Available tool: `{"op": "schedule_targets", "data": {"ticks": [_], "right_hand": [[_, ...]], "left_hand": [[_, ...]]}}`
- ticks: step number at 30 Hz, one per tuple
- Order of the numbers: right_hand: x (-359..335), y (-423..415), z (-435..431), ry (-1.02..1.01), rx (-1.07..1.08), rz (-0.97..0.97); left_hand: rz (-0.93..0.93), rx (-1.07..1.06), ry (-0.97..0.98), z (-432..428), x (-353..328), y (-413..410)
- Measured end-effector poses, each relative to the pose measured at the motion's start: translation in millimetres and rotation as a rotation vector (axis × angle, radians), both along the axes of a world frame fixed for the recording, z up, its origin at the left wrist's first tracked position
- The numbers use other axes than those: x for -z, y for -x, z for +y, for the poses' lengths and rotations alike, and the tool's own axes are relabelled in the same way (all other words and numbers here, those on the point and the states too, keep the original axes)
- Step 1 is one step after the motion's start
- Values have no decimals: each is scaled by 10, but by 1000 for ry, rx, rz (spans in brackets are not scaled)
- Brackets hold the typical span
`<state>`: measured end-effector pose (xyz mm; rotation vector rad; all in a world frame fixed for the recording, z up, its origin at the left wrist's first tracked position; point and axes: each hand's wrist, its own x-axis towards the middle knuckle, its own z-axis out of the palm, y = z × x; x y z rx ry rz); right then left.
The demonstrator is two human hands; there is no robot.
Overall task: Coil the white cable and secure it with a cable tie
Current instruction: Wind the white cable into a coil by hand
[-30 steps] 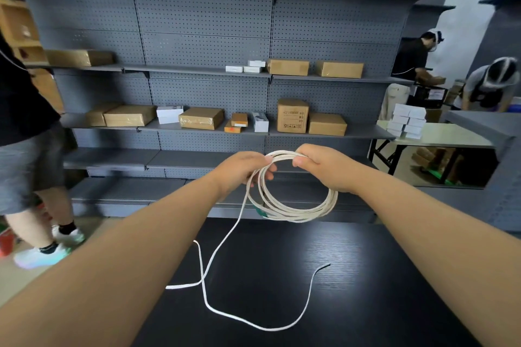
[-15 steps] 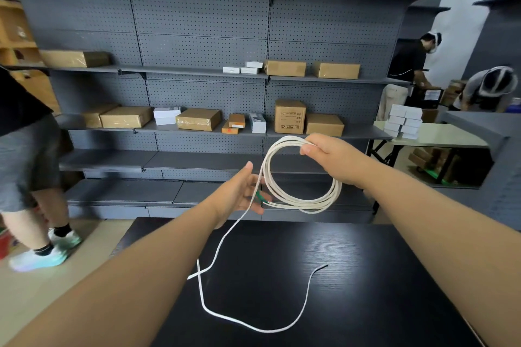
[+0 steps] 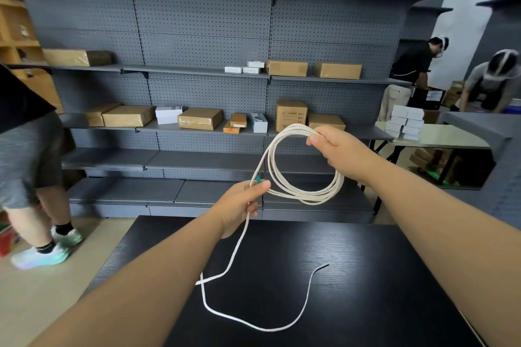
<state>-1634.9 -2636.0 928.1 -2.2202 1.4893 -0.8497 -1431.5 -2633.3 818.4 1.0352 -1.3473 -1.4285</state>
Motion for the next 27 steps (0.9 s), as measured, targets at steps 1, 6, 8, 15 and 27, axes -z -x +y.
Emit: {"op": "schedule_targets", "data": {"ticks": [1, 6, 8, 15, 27], "right_hand": [[5, 7, -14, 1, 0, -27], [18, 19, -65, 13, -20, -142], [20, 12, -63, 19, -15, -170], [36, 14, -66, 53, -1, -223], [118, -44, -110, 25, -33, -396]], "left_hand": [[50, -2, -10, 8, -8, 13], [123, -59, 44, -4, -8, 136], [146, -117, 58, -12, -26, 203], [152, -184, 16, 22, -147, 335], [375, -176, -1, 54, -220, 472]]}}
